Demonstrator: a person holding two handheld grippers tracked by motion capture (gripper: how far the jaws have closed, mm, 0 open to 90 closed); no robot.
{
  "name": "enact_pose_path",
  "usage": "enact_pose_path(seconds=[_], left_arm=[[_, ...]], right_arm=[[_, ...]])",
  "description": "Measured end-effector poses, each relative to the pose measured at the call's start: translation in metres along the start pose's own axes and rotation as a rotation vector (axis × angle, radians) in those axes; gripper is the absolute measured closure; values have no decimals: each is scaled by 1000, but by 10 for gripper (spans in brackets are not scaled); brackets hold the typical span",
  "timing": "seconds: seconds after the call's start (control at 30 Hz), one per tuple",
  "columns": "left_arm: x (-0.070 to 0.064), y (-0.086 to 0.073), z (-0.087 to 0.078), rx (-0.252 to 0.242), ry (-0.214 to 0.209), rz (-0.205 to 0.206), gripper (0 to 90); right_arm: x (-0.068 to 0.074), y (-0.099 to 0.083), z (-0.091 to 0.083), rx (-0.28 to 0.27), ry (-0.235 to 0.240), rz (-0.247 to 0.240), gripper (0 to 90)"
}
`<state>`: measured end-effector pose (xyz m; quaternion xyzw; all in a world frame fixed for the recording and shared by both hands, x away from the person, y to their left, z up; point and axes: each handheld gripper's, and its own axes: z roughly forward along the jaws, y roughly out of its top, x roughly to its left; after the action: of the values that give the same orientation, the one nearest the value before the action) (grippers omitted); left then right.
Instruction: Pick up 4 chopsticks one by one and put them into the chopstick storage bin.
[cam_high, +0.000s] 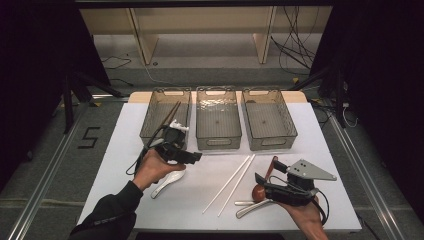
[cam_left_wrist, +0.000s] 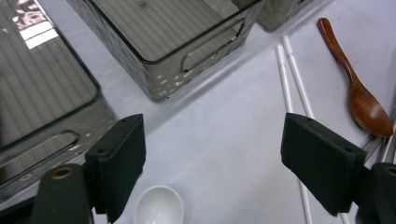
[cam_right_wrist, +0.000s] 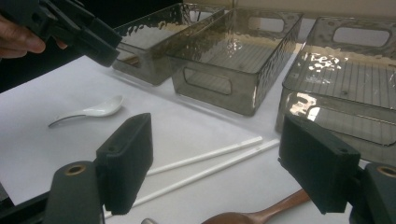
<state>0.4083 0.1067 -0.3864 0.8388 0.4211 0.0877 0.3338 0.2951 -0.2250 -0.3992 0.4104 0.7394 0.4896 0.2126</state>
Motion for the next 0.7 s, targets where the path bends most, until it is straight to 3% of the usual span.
enact_pose_path(seconds=[0.7], left_arm=[[-52,-14,54,166,-58,97,240]], right_arm=[[0,0,0,1,1,1,269]])
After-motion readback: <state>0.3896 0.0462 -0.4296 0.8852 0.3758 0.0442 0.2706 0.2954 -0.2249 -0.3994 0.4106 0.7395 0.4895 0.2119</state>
